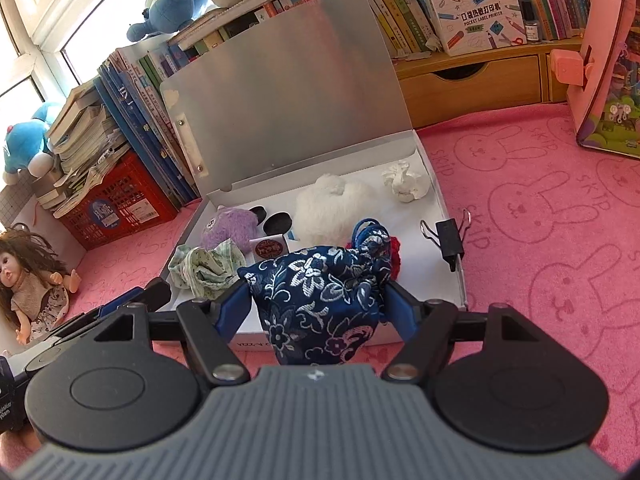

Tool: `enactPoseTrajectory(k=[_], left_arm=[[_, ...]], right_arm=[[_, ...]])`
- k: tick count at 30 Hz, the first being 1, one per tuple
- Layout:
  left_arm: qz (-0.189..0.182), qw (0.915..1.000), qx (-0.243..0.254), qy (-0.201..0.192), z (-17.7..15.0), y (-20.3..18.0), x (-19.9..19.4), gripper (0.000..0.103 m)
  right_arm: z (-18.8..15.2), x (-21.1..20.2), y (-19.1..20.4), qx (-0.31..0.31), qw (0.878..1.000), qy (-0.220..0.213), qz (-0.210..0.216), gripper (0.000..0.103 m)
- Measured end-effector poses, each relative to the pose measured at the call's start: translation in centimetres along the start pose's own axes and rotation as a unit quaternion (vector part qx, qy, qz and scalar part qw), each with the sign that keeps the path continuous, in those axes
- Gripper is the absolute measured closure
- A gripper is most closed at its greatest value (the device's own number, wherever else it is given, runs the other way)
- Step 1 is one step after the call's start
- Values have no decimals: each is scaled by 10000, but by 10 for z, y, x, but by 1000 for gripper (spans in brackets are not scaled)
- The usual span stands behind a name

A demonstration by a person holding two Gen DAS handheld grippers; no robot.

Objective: Organize objects
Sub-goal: 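Carry the black lid and blue pouch over the white box with both tools, then lower the lid and pouch into the box and open both tools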

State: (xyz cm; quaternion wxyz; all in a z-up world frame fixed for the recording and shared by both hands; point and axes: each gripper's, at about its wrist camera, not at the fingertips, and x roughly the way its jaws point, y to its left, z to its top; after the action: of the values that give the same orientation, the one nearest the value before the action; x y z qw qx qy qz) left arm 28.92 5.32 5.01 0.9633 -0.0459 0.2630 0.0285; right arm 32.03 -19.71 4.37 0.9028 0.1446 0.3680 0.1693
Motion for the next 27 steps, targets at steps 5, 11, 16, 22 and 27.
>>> enactPoseTrajectory(k=[5, 11, 16, 22, 27], left_arm=[[43, 9999, 32, 148, -3, 1, 19, 66], [93, 9995, 5, 296, -4, 5, 40, 66], [120, 9994, 9, 327, -4, 6, 55, 66], [145, 9995, 45, 295, 2, 6, 68, 66], [234, 9993, 64, 267, 6, 6, 79, 66]], right_arm=[[6, 18, 0, 37, 9999, 156, 64, 30], [13, 33, 1, 64, 9998, 139, 99, 31], [22, 49, 2, -19, 10000, 93, 25, 31], [39, 70, -3, -144, 9996, 31, -229, 31], [50, 82, -5, -346, 9981, 6, -500, 31]])
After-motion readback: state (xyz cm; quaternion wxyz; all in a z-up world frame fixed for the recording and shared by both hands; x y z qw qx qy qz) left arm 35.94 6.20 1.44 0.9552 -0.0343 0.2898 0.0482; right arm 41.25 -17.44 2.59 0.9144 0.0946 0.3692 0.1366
